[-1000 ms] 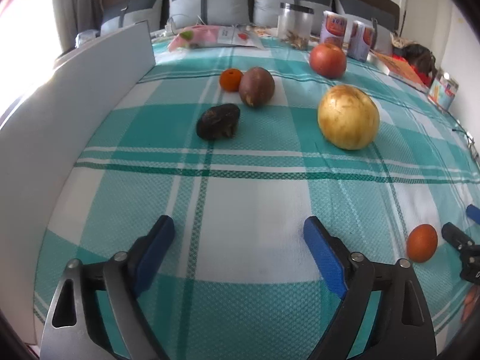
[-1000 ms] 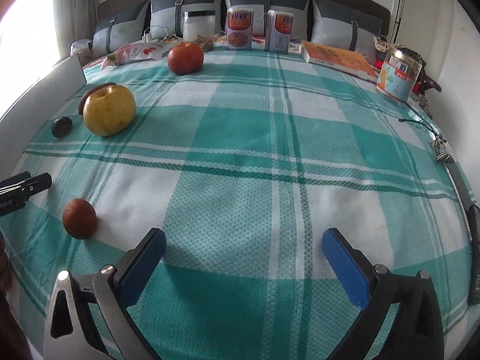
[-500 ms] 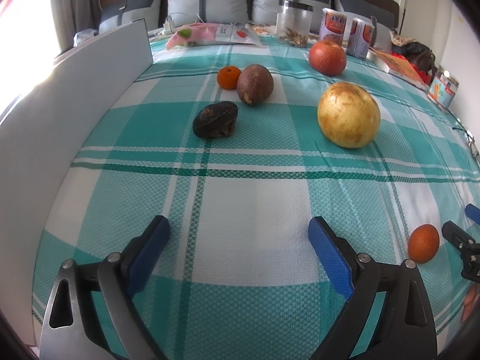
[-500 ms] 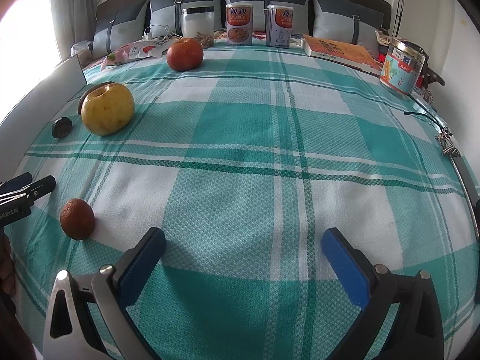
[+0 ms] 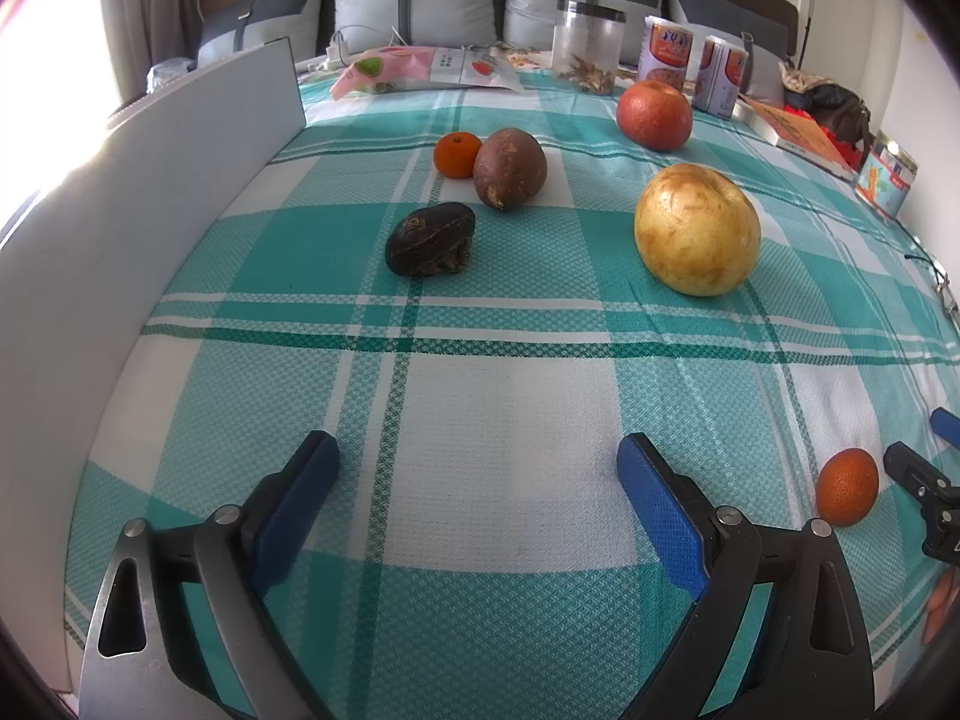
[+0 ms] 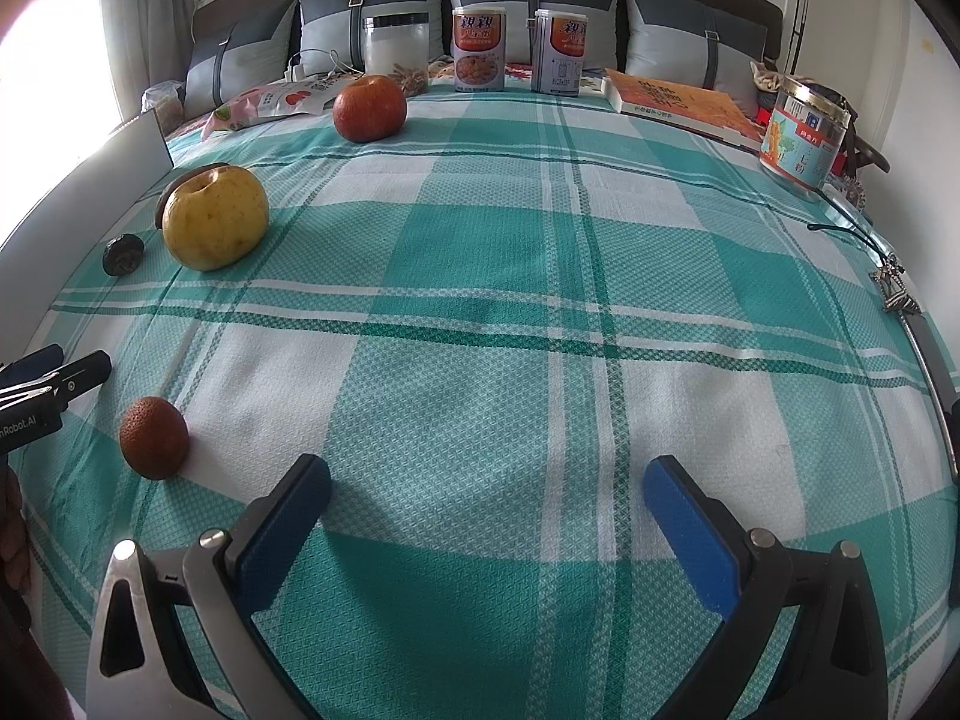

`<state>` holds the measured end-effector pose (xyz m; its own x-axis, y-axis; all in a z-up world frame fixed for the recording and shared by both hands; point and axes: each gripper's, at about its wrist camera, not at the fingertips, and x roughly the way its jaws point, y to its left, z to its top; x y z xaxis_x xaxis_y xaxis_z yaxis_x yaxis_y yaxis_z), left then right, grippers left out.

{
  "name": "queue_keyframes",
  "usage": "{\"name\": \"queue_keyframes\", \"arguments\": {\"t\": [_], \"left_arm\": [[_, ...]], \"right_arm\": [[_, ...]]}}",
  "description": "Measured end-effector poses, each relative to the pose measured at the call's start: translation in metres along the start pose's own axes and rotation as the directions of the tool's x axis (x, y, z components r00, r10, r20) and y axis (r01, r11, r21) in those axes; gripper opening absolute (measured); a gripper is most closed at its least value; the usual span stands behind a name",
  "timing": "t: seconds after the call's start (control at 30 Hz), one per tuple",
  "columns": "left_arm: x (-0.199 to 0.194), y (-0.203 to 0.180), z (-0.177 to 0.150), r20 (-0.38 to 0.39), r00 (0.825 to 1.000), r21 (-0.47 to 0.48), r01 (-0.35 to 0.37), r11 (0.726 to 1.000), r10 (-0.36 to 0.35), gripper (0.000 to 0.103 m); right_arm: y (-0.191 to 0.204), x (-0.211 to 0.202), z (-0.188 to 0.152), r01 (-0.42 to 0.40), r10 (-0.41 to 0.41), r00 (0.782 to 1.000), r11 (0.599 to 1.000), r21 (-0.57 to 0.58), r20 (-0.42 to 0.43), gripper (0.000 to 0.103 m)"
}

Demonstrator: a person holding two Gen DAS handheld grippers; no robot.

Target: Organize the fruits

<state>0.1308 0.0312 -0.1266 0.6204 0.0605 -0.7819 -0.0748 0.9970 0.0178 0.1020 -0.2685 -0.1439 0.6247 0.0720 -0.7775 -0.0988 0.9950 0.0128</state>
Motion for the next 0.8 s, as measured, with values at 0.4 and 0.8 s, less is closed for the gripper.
{"name": "queue_keyframes", "arguments": {"t": [0.4,0.8], "left_arm": [[0.0,0.0,0.0,0.0,1.0,0.0,0.0,1.0,0.0,0.095],[0.0,0.0,0.0,0.0,1.0,-0.001,0.0,1.0,0.0,0.095]], "right_arm": [[0.001,0.001,0.002,0.0,0.0,1.0,1.0,-0.002,-0.014,0.103],[0.007,0.042,0.051,-0.009,0.009,1.0,1.0,0.005,-0.014,0.103]]}}
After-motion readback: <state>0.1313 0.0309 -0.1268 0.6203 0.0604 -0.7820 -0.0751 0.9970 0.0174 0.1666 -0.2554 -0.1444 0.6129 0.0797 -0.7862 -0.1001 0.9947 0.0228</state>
